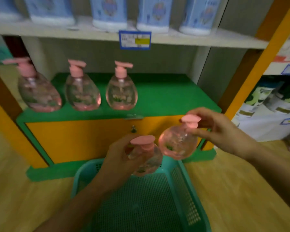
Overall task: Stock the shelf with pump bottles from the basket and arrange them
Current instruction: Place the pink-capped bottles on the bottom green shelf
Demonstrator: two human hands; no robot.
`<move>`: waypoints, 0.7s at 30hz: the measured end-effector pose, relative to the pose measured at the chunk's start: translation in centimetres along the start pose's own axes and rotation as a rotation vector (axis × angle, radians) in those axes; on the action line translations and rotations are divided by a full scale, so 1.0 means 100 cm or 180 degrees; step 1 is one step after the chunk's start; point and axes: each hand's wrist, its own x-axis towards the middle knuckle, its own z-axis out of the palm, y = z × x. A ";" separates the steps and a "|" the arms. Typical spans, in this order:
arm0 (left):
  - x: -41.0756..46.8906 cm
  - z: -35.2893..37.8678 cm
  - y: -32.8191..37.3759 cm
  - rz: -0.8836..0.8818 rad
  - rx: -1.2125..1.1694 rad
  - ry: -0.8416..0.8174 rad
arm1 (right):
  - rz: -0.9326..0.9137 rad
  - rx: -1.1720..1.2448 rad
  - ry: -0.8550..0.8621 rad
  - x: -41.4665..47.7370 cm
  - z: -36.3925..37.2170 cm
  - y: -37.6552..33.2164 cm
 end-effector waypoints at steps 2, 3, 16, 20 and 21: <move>0.012 -0.008 0.015 0.0124 -0.0009 0.0124 | -0.0160 -0.0002 0.0122 0.022 -0.020 -0.019; 0.018 -0.011 0.022 0.0144 -0.0004 0.0125 | -0.0239 -0.0010 0.0165 0.033 -0.028 -0.026; 0.070 -0.039 0.061 0.0281 0.0416 0.0207 | -0.0256 -0.0713 0.0086 0.141 -0.037 -0.018; 0.077 -0.042 0.061 0.0300 0.0538 0.0279 | -0.0214 -0.0641 0.0012 0.160 -0.031 -0.016; 0.078 -0.043 0.062 0.0302 0.0554 0.0265 | -0.0225 -0.0635 -0.0015 0.164 -0.028 -0.016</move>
